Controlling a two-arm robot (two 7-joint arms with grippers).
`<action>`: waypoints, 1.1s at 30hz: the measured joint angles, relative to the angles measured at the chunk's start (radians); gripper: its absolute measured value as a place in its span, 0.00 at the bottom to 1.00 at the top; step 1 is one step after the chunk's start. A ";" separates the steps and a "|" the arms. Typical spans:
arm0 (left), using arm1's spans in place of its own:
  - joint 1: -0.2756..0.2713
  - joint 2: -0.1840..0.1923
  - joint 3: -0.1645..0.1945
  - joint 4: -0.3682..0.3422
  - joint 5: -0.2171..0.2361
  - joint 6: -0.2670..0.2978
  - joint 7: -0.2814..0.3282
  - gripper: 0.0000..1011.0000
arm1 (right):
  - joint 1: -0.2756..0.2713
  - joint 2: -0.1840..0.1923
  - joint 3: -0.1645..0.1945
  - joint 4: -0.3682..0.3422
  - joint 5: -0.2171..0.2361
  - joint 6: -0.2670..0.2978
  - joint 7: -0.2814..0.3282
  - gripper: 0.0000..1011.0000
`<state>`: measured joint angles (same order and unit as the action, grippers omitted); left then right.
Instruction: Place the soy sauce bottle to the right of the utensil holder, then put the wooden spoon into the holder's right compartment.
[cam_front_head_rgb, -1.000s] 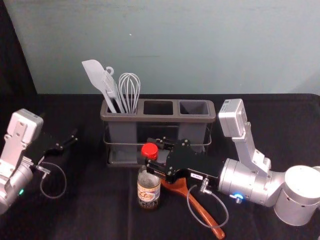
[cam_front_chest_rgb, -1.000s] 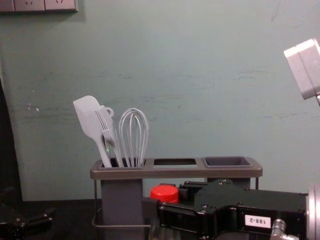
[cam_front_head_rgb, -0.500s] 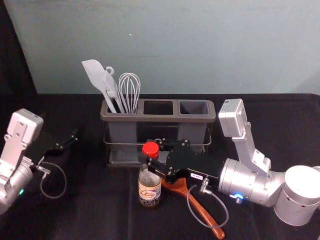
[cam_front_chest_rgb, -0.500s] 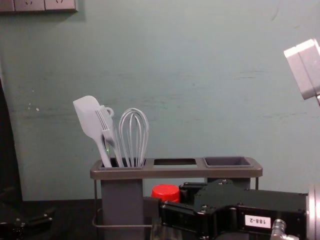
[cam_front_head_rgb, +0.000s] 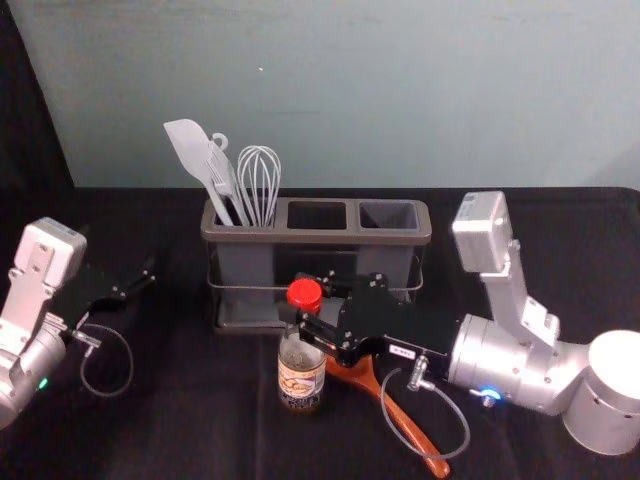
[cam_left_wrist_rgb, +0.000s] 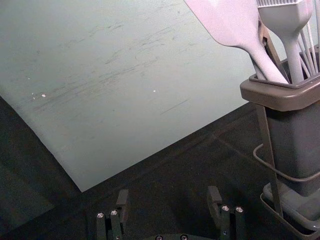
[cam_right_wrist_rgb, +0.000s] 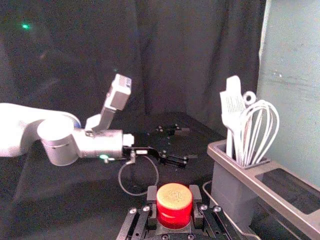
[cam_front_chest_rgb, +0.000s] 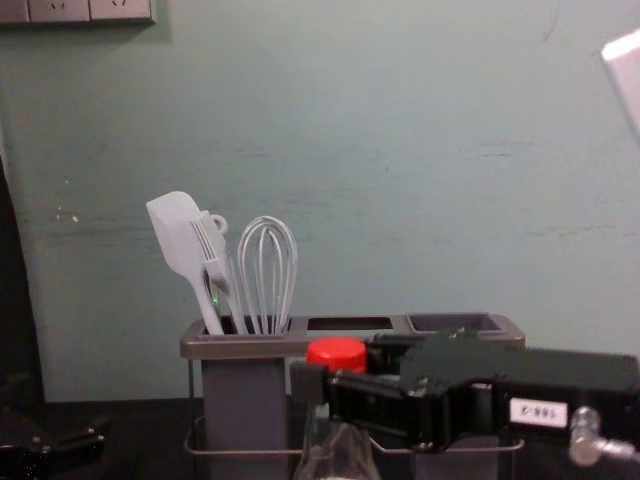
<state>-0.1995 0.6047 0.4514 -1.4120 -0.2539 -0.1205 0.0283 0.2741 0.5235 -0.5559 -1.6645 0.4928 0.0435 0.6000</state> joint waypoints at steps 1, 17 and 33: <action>0.000 0.000 0.000 0.000 0.000 0.000 0.000 1.00 | -0.008 0.012 0.004 -0.025 0.004 0.009 -0.003 0.38; 0.000 0.000 0.000 0.000 0.000 0.000 0.000 1.00 | -0.207 0.197 0.132 -0.258 0.094 0.031 -0.066 0.38; 0.000 0.000 0.000 0.000 0.000 0.000 0.000 1.00 | -0.447 0.304 0.378 -0.297 0.136 -0.041 -0.159 0.38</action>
<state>-0.1995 0.6047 0.4513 -1.4120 -0.2539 -0.1205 0.0283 -0.1732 0.8274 -0.1776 -1.9615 0.6286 0.0029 0.4414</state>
